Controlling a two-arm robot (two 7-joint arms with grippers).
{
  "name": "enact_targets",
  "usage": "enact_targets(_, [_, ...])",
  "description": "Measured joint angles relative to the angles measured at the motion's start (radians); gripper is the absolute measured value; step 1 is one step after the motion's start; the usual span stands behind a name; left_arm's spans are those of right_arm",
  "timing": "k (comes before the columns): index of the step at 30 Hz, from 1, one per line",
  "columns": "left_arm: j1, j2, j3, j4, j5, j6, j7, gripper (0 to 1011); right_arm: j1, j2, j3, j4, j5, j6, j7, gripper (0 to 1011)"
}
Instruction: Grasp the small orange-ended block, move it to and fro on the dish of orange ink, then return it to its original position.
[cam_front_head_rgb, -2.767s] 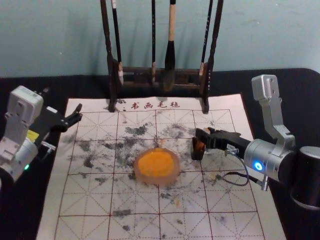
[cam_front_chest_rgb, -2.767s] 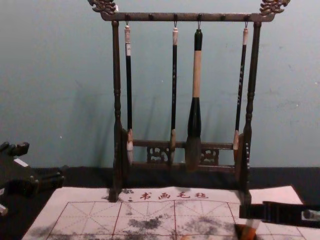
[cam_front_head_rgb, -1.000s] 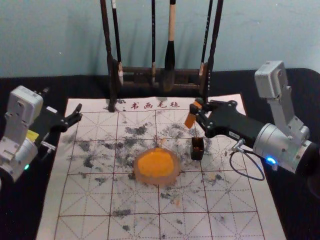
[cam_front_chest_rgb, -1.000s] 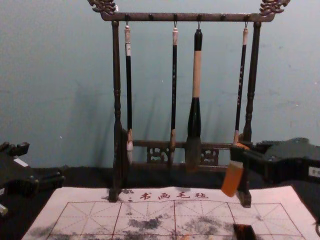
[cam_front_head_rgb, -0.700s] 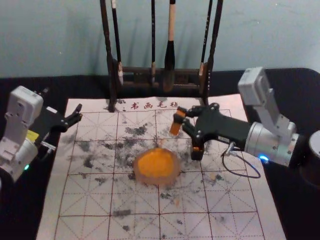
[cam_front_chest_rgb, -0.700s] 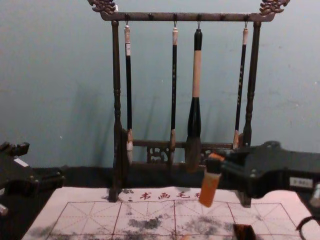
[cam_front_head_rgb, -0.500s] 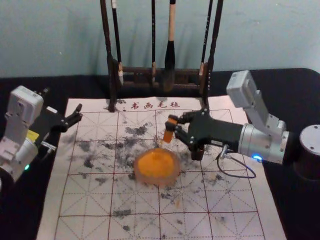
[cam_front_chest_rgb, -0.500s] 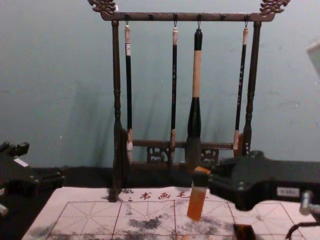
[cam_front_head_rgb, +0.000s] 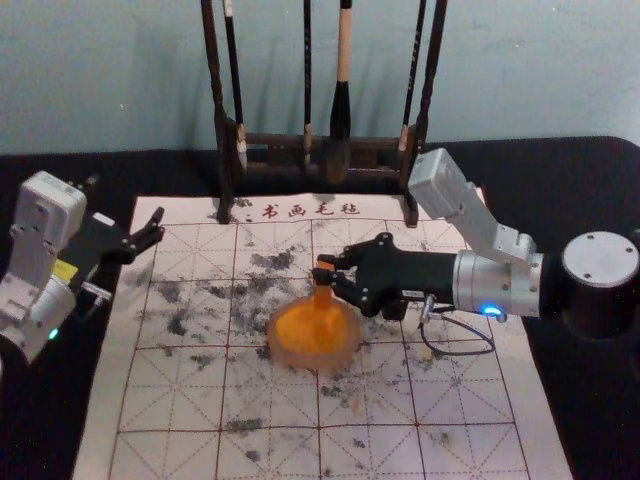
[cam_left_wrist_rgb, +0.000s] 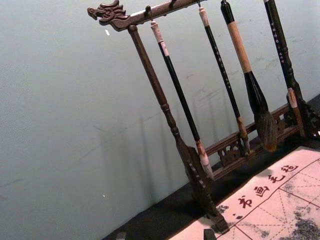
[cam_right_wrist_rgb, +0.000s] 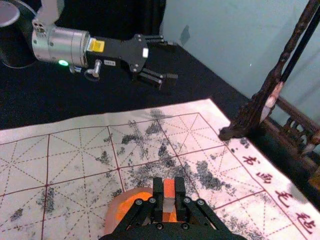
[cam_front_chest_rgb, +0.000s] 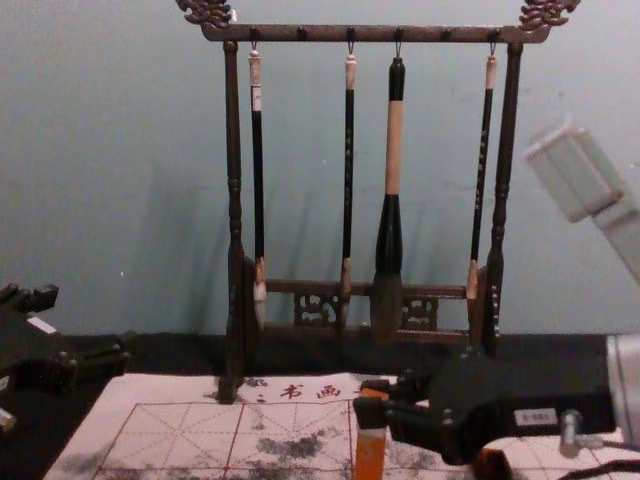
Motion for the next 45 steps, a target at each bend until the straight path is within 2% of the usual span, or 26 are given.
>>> enact_targets(8, [0.0,0.0,0.0,0.0,0.0,0.0,0.0,1001,0.027,-0.024,-0.022,0.046,0.005,0.025,0.004,131])
enact_targets(18, [0.0,0.0,0.0,0.0,0.0,0.0,0.0,1001,0.041,-0.04,-0.039,0.064,0.005,0.031,-0.007,131])
enact_targets(32, [0.0,0.0,0.0,0.0,0.0,0.0,0.0,1001,0.047,-0.044,-0.047,0.069,-0.006,0.053,-0.024,131])
enact_targets(45, [0.0,0.0,0.0,0.0,0.0,0.0,0.0,1002,0.04,-0.033,-0.047,0.052,-0.008,0.06,-0.027,131])
